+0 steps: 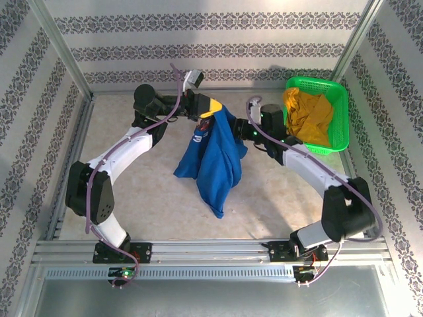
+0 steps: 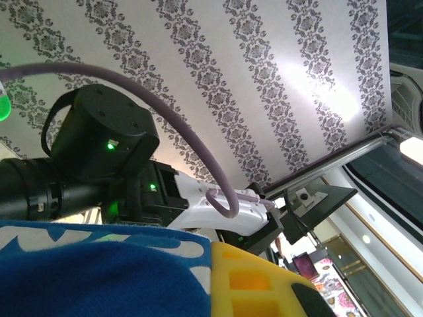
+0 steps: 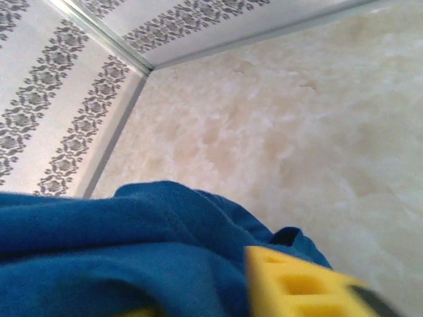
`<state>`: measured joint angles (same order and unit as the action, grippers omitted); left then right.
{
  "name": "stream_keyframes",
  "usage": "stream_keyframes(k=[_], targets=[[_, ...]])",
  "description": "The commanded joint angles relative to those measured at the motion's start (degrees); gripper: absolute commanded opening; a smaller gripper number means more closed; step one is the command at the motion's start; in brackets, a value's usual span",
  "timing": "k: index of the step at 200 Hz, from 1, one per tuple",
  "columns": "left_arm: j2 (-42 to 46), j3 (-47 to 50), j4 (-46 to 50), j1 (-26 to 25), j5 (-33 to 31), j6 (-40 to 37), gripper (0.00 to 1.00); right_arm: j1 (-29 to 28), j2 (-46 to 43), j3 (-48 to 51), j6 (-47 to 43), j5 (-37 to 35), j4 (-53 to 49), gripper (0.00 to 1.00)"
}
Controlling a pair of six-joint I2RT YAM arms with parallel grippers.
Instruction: Fold the inside-out t-shirt
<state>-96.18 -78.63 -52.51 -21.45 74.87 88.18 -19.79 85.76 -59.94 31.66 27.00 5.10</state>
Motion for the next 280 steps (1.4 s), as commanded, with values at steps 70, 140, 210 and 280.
stream_keyframes(k=[70,140,210,280], targets=[[-1.49,15.45,26.56,16.66,-18.87,-30.49,0.18,1.51,-10.02,2.31,10.04,10.54,4.16,0.00],[14.70,14.53,59.04,6.86,-33.34,-53.10,0.47,-0.09,-13.75,9.27,17.83,12.19,12.83,0.00],[11.10,17.47,58.27,-8.94,-55.57,-56.78,0.51,-0.07,-14.65,9.86,18.96,12.36,13.18,0.00],[-0.27,9.42,57.25,-10.18,-54.46,-60.85,0.56,-1.71,-13.52,9.06,20.07,12.73,14.13,0.00]])
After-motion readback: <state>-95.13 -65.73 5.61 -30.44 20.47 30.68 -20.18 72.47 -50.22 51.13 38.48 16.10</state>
